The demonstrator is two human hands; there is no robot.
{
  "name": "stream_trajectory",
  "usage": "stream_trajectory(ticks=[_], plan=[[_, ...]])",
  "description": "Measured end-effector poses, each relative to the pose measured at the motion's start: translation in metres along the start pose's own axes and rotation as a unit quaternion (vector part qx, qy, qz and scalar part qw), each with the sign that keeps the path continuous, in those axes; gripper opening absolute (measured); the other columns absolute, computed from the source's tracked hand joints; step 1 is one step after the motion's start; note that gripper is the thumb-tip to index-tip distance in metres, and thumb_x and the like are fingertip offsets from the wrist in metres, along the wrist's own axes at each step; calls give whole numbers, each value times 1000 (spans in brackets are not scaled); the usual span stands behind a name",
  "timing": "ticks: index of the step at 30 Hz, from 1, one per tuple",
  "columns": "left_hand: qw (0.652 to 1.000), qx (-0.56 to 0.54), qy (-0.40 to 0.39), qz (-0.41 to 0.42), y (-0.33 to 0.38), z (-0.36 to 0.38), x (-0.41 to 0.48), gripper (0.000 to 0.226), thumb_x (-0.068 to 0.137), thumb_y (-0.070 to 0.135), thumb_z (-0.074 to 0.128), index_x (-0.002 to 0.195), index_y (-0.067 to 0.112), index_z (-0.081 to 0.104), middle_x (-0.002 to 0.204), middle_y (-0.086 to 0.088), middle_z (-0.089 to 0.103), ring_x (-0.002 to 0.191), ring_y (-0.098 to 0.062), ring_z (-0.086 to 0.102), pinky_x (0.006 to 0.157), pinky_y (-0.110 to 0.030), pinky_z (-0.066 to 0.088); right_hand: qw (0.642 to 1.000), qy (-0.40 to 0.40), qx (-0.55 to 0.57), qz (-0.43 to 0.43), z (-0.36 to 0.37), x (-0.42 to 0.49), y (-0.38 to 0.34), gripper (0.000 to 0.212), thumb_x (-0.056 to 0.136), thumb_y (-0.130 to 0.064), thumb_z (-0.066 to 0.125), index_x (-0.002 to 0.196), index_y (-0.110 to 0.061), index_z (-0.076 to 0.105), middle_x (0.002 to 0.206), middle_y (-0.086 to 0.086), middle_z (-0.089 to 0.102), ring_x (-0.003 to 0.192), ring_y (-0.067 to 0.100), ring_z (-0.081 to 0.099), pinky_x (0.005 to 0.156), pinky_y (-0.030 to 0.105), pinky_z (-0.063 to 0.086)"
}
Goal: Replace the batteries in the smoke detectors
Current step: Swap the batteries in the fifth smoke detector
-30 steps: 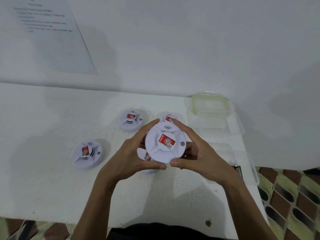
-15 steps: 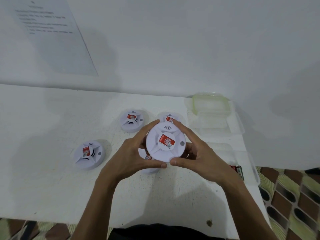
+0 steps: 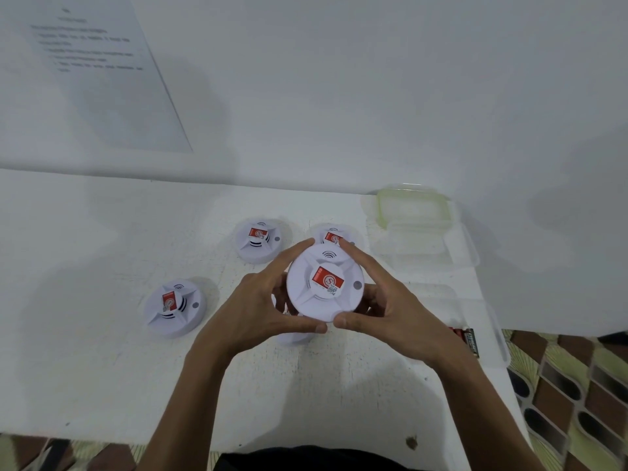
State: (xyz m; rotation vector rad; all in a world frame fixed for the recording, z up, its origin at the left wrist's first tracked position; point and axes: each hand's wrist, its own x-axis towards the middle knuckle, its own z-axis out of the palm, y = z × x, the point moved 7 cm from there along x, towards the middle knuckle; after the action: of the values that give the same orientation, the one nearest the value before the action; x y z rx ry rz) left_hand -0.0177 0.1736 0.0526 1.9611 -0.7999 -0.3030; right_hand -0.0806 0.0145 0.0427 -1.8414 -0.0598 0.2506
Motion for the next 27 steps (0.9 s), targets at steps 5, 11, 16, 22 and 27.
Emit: stream_trajectory(ticks=[5,11,16,22,27], plan=[[1000,-4,-2,-10,-2,1,2,92,62,49,79,135,49,24,115,46,47,93,0,58,66,-9,48,1000,2,2,0,-2,1,2,90,82,-23,78,145,-55,22,130,-11,61,105,28,65,88,50,56],[1000,-6,2,-19,-6,2,2,91,61,52,78,134,50,24,116,48,45,96,-3,57,67,-11,50,1000,4,6,2,-3,2,2,90,81,-22,79,145,-54,24,128,-16,61,109,28,64,91,50,55],[1000,-7,7,-18,-6,1,3,92,61,50,79,135,48,25,120,35,48,95,0,57,67,-10,49,1000,1,19,1,-3,2,0,89,81,-18,78,145,-52,26,130,-14,61,109,28,64,91,52,54],[1000,-2,4,-23,-10,2,2,90,60,54,77,134,49,26,121,36,48,95,-1,57,67,-10,48,1000,2,16,4,-3,3,1,91,81,-19,79,145,-54,24,127,-9,64,104,32,65,89,53,54],[1000,-3,-1,-19,-9,2,1,91,62,49,79,136,45,26,123,27,51,93,-2,58,67,-9,48,1000,1,12,5,-2,3,2,92,81,-20,79,145,-55,23,126,-7,65,103,31,66,88,53,55]])
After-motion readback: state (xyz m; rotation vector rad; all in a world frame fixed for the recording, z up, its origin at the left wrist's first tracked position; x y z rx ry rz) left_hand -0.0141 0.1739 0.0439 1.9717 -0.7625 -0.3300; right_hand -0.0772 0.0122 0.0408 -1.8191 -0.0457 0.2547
